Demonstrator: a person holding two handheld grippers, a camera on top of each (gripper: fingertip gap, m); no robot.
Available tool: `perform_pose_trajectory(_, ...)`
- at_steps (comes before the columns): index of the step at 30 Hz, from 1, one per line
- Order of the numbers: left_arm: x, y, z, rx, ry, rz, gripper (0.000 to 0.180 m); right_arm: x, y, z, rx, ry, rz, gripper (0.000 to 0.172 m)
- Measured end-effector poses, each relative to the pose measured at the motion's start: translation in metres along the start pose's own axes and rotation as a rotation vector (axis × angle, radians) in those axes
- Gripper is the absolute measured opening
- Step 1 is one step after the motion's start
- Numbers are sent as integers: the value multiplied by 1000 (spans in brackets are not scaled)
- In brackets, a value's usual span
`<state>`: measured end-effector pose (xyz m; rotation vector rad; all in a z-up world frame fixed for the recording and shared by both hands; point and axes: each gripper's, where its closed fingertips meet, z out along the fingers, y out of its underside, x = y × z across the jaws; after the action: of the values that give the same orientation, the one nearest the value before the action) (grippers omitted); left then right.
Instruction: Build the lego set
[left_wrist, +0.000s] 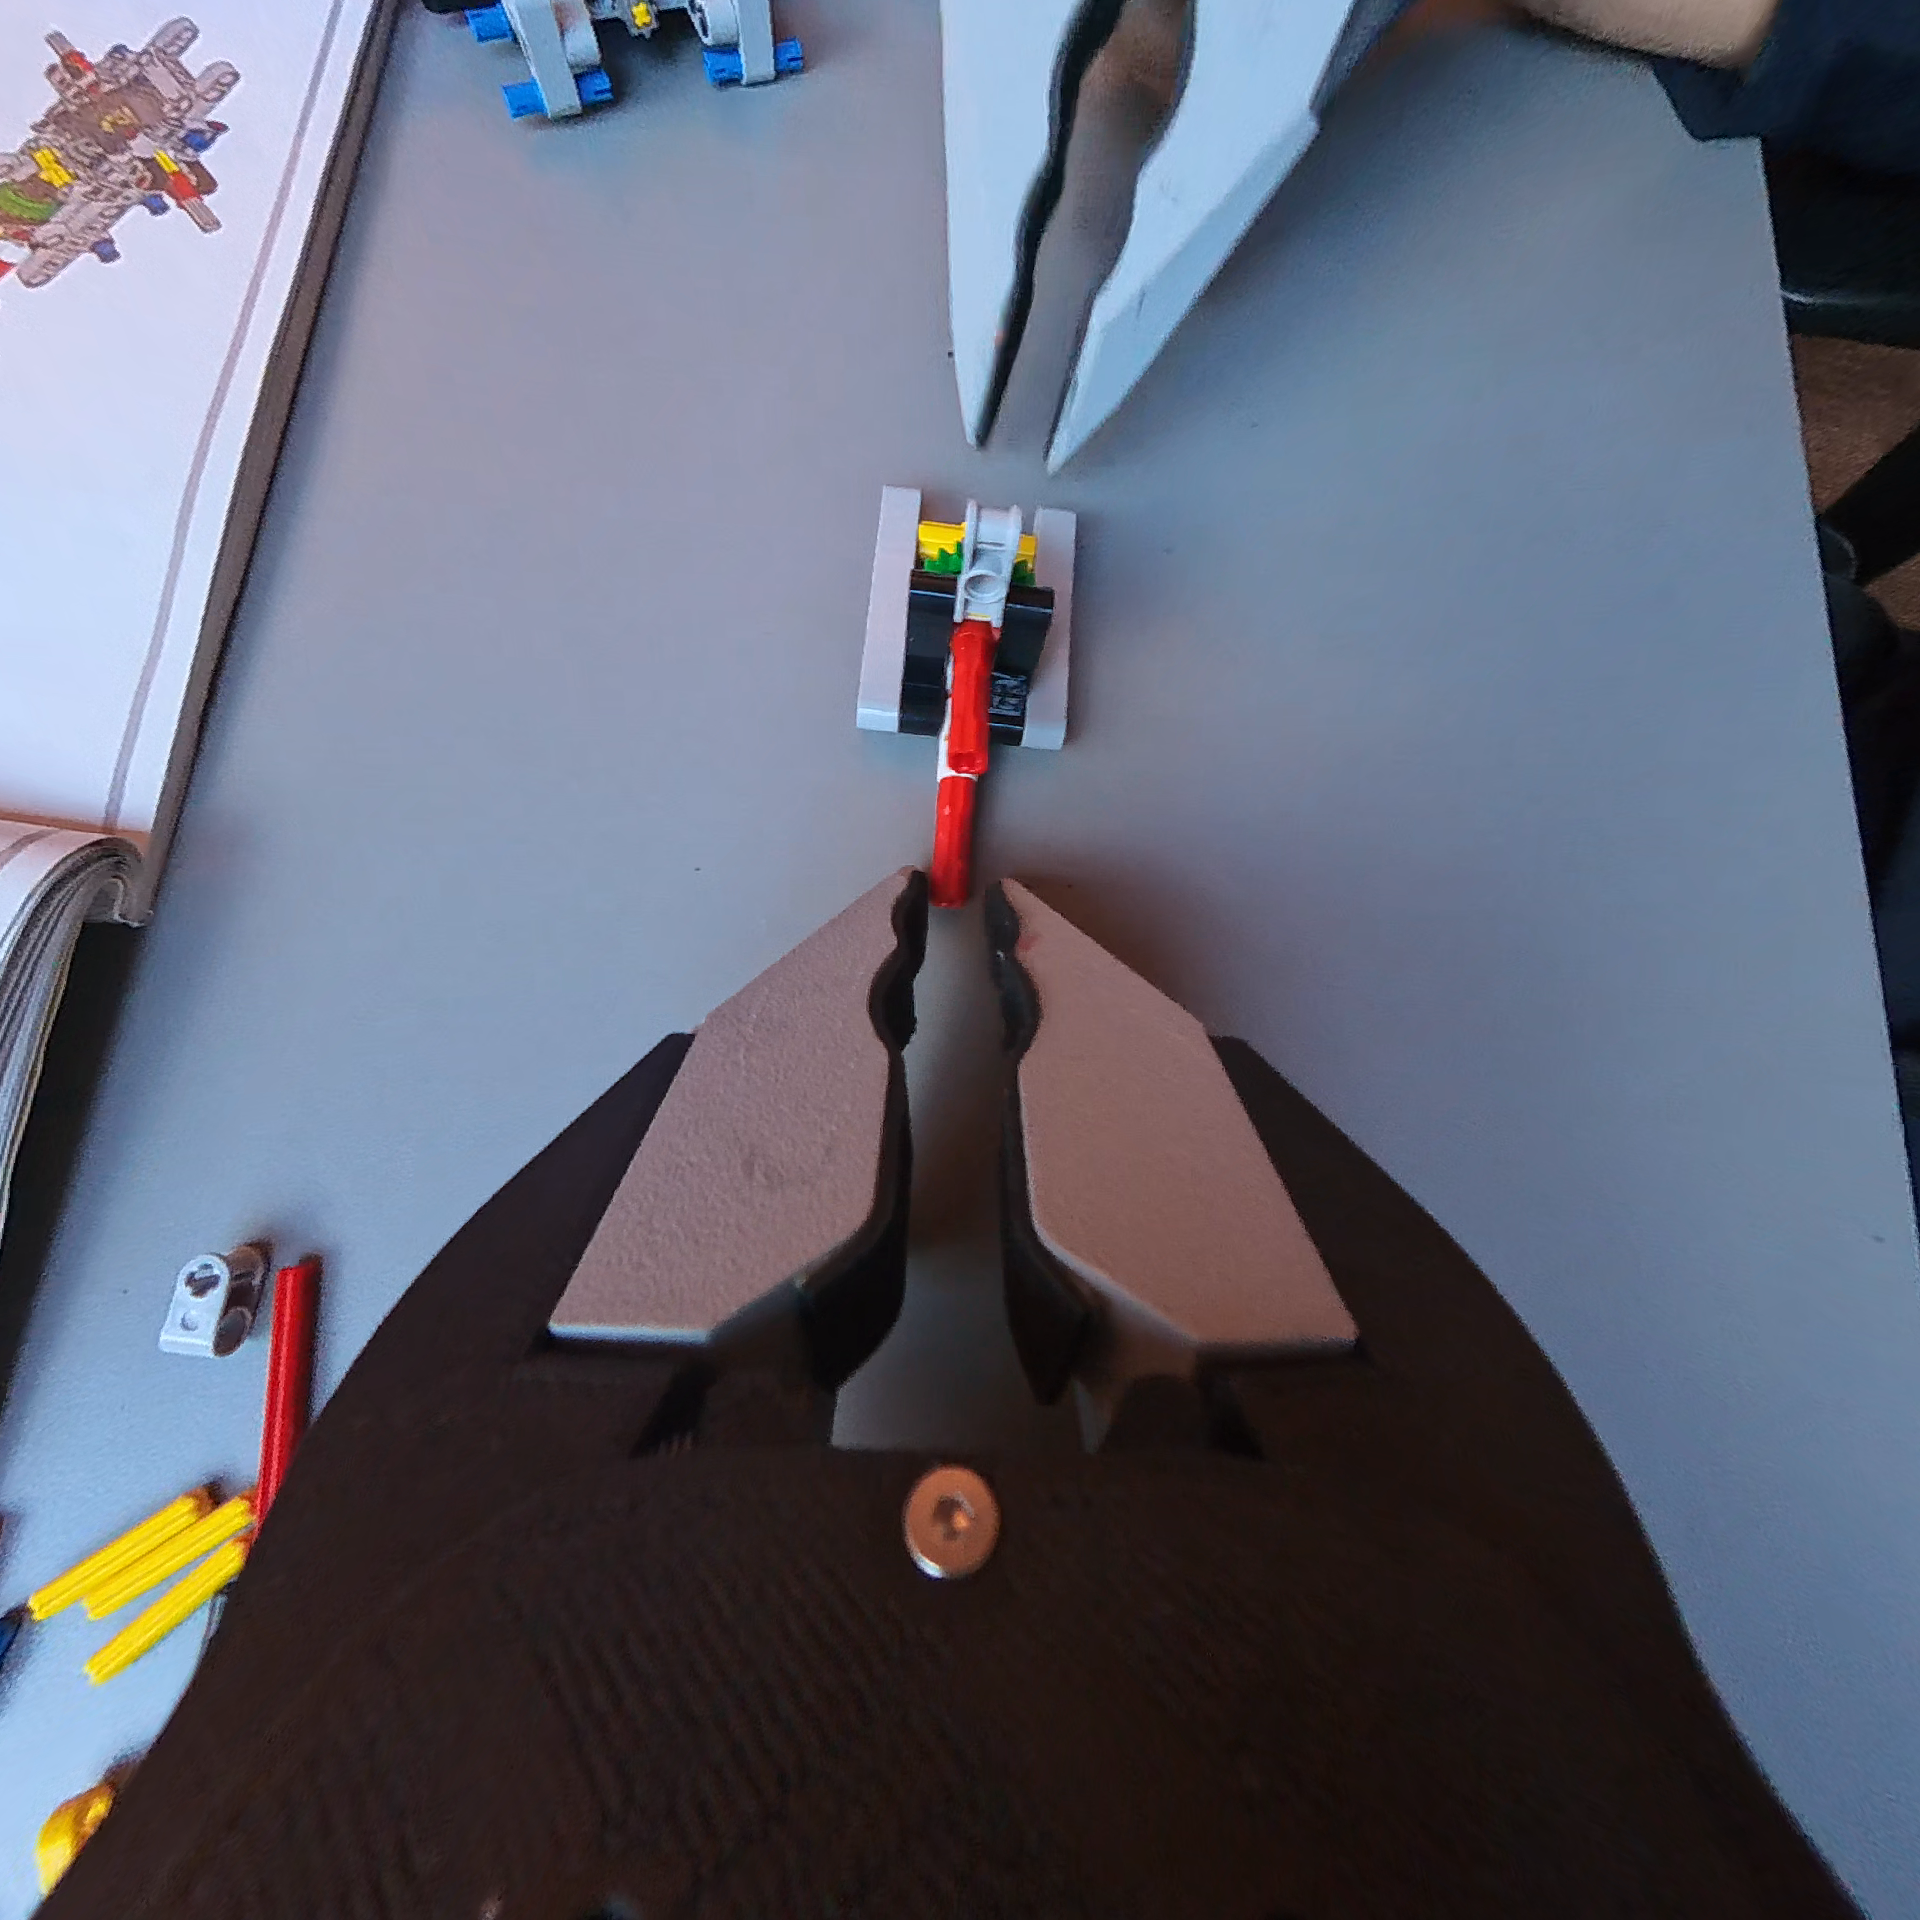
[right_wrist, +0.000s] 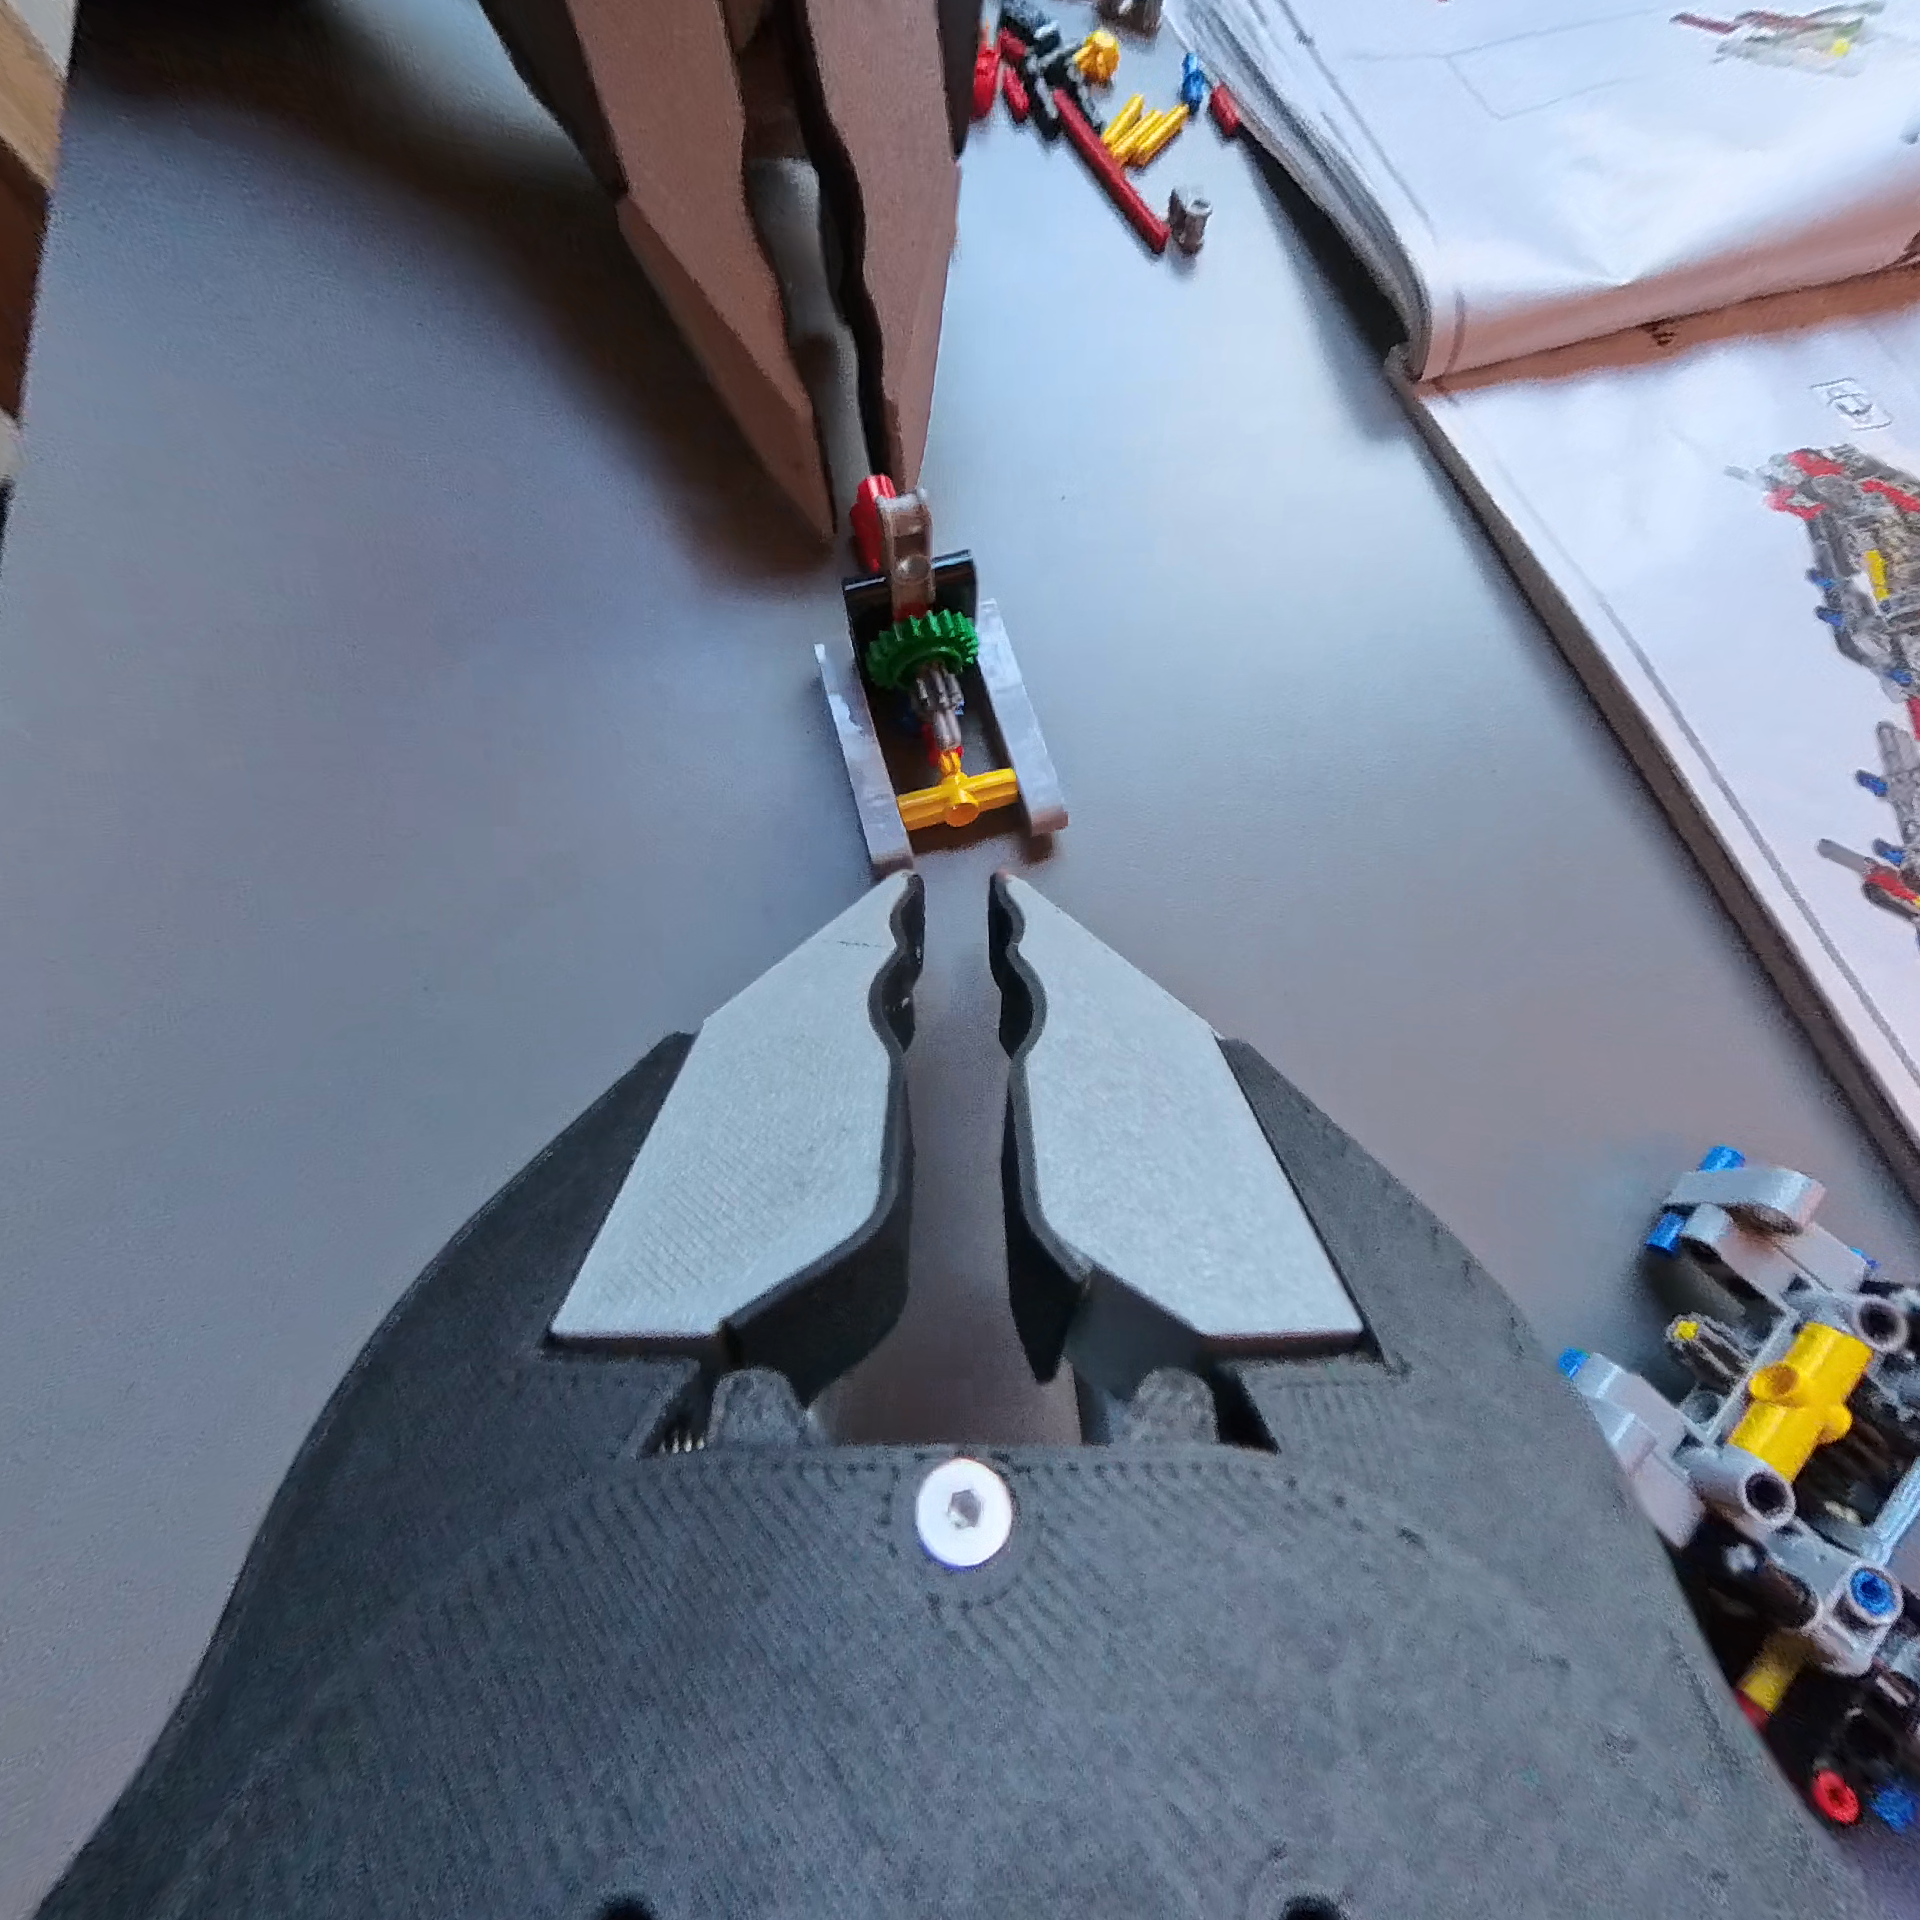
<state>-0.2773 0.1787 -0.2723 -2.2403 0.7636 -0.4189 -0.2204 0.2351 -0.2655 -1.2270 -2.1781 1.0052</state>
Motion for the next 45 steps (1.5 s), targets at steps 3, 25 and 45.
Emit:
perform_pose_trajectory(3,-2,-2,2,-1,14,-6,4,-4,1,6,-31,-18,-51,7)
perform_pose_trajectory(25,1,-8,11,-18,-20,121,3,12,-3,8,12,-113,401,0)
perform_pose_trajectory(45,-7,-30,-1,72,-404,686,2,8,-12,4,118,-294,730,20)
